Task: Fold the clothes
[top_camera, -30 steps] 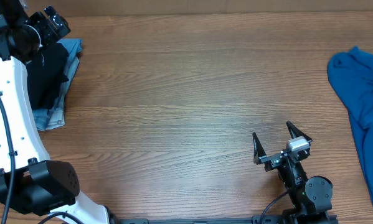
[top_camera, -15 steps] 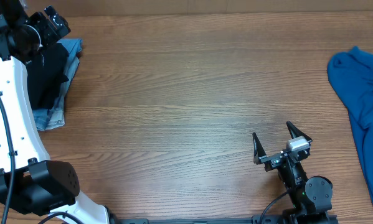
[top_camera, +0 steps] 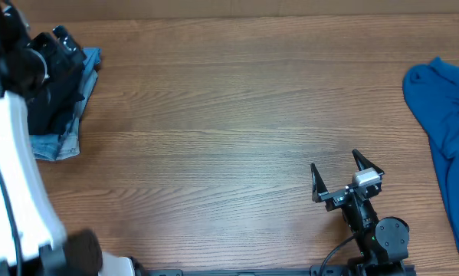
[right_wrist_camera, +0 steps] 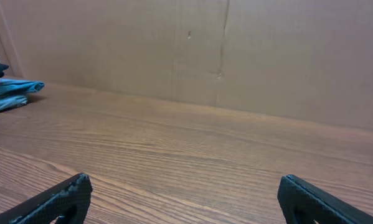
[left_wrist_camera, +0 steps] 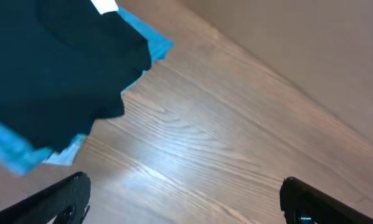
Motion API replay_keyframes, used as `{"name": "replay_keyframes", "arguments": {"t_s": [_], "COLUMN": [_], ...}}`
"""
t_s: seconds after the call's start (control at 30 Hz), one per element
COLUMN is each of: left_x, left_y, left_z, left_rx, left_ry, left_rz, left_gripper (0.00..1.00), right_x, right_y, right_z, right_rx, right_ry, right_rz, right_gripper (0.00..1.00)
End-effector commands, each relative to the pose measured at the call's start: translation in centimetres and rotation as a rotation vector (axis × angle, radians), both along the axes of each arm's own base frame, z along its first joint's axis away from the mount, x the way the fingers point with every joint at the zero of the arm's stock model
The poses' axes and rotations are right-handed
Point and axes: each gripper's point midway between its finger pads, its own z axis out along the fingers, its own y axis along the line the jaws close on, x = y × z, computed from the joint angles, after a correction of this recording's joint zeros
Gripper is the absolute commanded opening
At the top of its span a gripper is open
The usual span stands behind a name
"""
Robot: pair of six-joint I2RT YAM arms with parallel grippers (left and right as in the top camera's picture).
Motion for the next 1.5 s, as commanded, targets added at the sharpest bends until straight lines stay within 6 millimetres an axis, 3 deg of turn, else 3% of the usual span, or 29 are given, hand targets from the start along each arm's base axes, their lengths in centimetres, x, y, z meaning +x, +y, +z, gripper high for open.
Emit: {"name": "replay_keyframes", "arguments": {"t_s": [0.0,0.1,0.17,0.3,0.43,0.53,0.6,0.73,0.9,1.07,1.17,1.27,1.47], "left_x": [-5.3,-8.5,-11.1,-14.7,-16.2,-16.1,-15.6,-13.9,-12.4,-12.7,-12.8,-13.0,-13.1], "left_y": [-2.1,-3.7,-5.0,-6.0,-6.4,-6.3,-6.2,-6.0,-6.5,-6.7,-7.3,-7.2,-7.2], "left_z": [4.8,6.1,5.9,3.1,0.0,-2.5,-4.7,-7.3,-8.6,-11.0,-11.6,-12.1,-14.5], "left_rx": [0.036,0.047,0.049,0.05,0.056,0.063,0.076,0.099,0.121,0.184,0.312,0.393,0.394], "left_ry": [-0.091,-0.134,-0.15,-0.151,-0.186,-0.25,-0.298,-0.42,-0.591,-0.66,-0.718,-0.743,-0.727], "left_rz": [-0.005,-0.026,-0.047,-0.052,-0.05,-0.041,-0.041,-0.052,-0.09,-0.122,-0.2,-0.203,-0.196], "left_gripper": [1.0,1.0,1.0,1.0,1.0,1.0,1.0,1.0,1.0,1.0,1.0,1.0,1.0], "right_x": [0.1,0.1,0.1,0.1,0.1,0.1,0.1,0.1,0.1,0.1,0.1,0.1,0.1], "right_y": [-0.3,-0.3,-0.3,-0.3,-0.3,-0.3,-0.3,-0.3,-0.3,-0.3,-0.3,-0.3,-0.3], "right_z": [-0.2,-0.2,-0.2,-0.2,-0.2,-0.2,-0.2,-0.2,-0.2,-0.2,-0.2,-0.2,-0.2], "right_rx": [0.011,0.011,0.011,0.011,0.011,0.011,0.011,0.011,0.011,0.011,0.011,0.011,0.011], "right_ry": [-0.001,-0.001,-0.001,-0.001,-0.001,-0.001,-0.001,-0.001,-0.001,-0.001,-0.001,-0.001,-0.001], "right_rz": [-0.014,-0.014,-0.014,-0.014,-0.014,-0.014,-0.014,-0.014,-0.014,-0.014,-0.014,-0.014,-0.014], "right_gripper": [1.0,1.0,1.0,1.0,1.0,1.0,1.0,1.0,1.0,1.0,1.0,1.0,1.0]}}
